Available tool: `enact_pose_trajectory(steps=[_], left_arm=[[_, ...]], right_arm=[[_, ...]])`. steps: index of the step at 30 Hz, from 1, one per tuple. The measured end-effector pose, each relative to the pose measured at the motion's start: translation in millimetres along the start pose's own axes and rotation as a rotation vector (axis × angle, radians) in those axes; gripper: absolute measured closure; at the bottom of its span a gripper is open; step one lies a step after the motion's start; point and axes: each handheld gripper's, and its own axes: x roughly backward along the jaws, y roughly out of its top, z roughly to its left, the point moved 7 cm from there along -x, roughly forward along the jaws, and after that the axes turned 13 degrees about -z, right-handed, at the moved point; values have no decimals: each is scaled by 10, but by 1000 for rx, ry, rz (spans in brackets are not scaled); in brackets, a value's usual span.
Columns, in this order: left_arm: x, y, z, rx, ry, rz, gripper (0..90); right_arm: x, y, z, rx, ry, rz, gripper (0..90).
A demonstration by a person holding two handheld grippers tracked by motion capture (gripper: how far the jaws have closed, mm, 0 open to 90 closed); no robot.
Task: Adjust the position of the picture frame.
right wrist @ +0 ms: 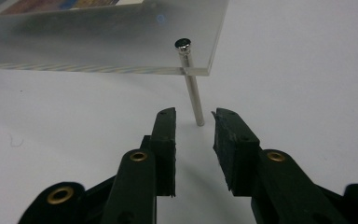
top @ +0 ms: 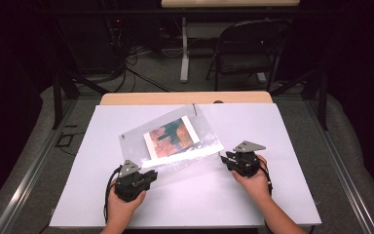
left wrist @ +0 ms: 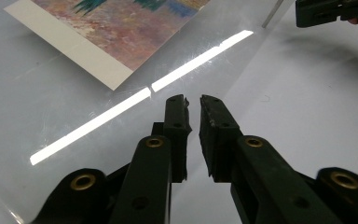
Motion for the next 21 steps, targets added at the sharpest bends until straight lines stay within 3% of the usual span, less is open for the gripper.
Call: enact_pose_trajectory(steps=[6,17,21], left_arm=[[-72,-2,-53,0,-22,19,898],[-158,-98,-157,-26,-64,55,900],[-178,-125,-164,-15,-67,58,900]], right_arm=[[-161,-18,20,9,12,25,695],[-378,27,44,40,5,17,714],[-402,18,34,50,-5,18,752]])
